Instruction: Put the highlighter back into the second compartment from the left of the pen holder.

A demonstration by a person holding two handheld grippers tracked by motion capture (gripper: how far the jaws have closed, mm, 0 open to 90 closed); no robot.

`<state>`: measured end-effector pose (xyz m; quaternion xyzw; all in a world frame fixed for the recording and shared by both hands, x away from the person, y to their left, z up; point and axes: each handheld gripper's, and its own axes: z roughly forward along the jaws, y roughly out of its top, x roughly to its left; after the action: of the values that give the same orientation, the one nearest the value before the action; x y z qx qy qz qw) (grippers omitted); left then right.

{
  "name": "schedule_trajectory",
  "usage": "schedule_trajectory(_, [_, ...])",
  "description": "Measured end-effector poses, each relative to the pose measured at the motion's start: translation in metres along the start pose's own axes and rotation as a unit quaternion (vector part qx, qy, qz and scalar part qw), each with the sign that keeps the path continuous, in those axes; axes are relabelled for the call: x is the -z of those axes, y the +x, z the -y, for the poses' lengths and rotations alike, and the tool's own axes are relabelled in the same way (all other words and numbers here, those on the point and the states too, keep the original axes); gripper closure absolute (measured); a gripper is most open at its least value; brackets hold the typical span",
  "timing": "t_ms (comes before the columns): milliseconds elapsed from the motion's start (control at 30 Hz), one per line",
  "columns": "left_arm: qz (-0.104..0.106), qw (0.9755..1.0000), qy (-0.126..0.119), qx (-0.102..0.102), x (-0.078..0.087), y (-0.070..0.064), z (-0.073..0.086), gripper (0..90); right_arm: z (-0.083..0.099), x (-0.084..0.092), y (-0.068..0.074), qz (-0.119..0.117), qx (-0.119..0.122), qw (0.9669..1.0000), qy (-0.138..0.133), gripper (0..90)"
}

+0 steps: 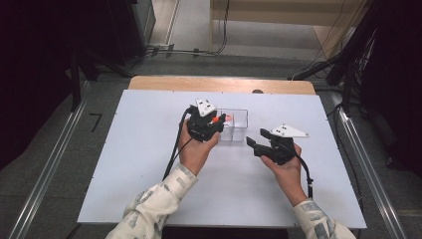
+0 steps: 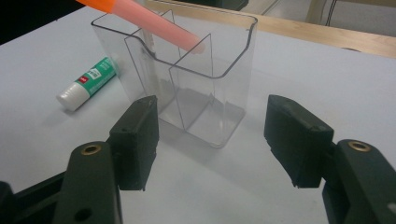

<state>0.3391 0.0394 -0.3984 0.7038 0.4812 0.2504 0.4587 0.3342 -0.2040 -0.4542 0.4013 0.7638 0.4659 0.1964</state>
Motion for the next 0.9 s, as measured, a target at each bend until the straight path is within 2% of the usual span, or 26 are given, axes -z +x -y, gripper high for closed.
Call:
schedule_trajectory(567, [0.000, 1.0000, -0.004, -0.006, -0.0038, -0.0022, -0.0013, 61.5, 0.0004, -0.0001, -0.0001, 0.000, -0.002, 1.0000, 0.001, 34.2])
schedule_trajectory(700, [-0.001, 1.0000, -0.004, -0.005, -0.0033, -0.0016, 0.0000, 58.2, 0.0004, 0.0001, -0.0001, 0.000, -0.002, 1.0000, 0.001, 34.2])
schedule_trajectory(900, [-0.005, 0.9999, -0.010, 0.002, -0.0014, 0.0026, 0.0026, 48.4, 0.0007, -0.0002, -0.0002, 0.001, -0.003, 1.0000, 0.002, 34.2])
